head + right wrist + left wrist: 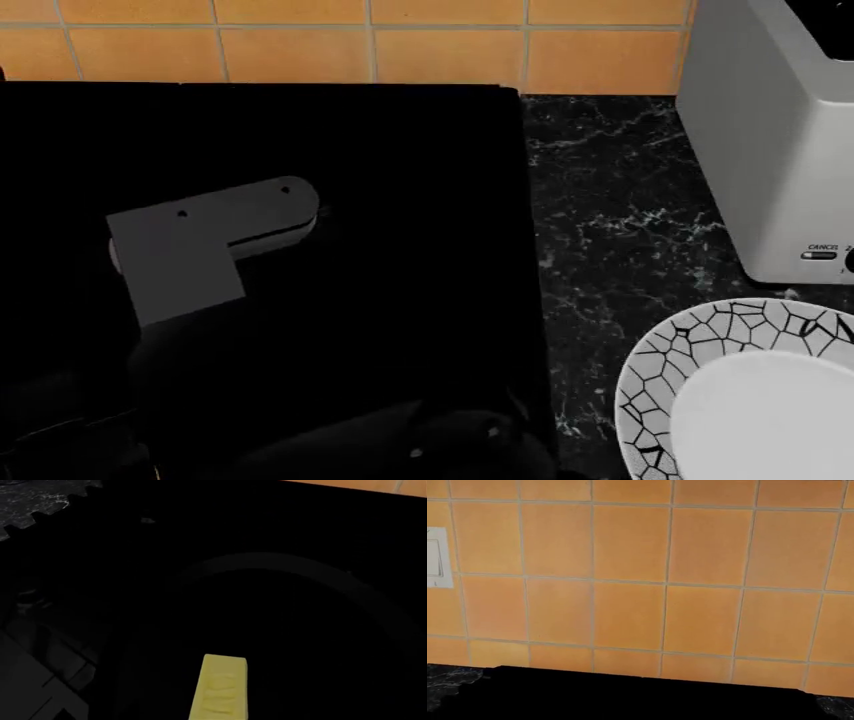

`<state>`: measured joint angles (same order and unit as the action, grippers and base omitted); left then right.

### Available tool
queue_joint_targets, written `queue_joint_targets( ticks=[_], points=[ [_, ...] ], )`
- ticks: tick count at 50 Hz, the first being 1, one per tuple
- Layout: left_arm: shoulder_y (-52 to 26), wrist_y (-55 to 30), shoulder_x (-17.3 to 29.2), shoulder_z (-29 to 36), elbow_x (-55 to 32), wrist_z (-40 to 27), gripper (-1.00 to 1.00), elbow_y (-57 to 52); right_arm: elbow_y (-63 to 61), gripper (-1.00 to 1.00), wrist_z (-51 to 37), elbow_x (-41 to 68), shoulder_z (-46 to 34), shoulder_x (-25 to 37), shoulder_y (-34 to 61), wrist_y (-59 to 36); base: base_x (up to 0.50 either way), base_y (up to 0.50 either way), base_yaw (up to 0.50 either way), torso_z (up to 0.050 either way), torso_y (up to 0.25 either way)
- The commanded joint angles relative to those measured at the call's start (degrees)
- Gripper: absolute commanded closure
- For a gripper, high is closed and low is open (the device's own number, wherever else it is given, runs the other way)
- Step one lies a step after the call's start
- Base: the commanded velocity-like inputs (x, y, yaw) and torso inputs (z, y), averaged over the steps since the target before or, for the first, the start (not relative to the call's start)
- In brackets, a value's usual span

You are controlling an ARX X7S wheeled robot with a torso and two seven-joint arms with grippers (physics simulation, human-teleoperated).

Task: Pick the butter stick from the pan and place it on the plate.

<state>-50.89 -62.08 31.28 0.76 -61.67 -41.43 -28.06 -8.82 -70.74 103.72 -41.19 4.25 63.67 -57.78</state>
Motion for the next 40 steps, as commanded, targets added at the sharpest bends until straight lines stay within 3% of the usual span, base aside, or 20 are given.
queue_joint_targets(
  ticks=[1, 40],
  points=[
    [1.16, 1.40, 0.32, 0.36, 1.08, 0.96, -1.00, 0.49, 0.32, -1.00, -0.34, 0.51, -0.80, 0.06, 0.42, 1.49, 0.00, 0.00, 0.00, 0.000, 0.000],
    [4.66, 6.95, 1.19, 1.89, 5.02, 5.70, -1.00, 3.38, 2.41, -1.00, -3.07, 2.47, -5.15, -0.90, 0.83, 6.06, 0.00, 0.00, 0.00, 0.000, 0.000]
  ],
)
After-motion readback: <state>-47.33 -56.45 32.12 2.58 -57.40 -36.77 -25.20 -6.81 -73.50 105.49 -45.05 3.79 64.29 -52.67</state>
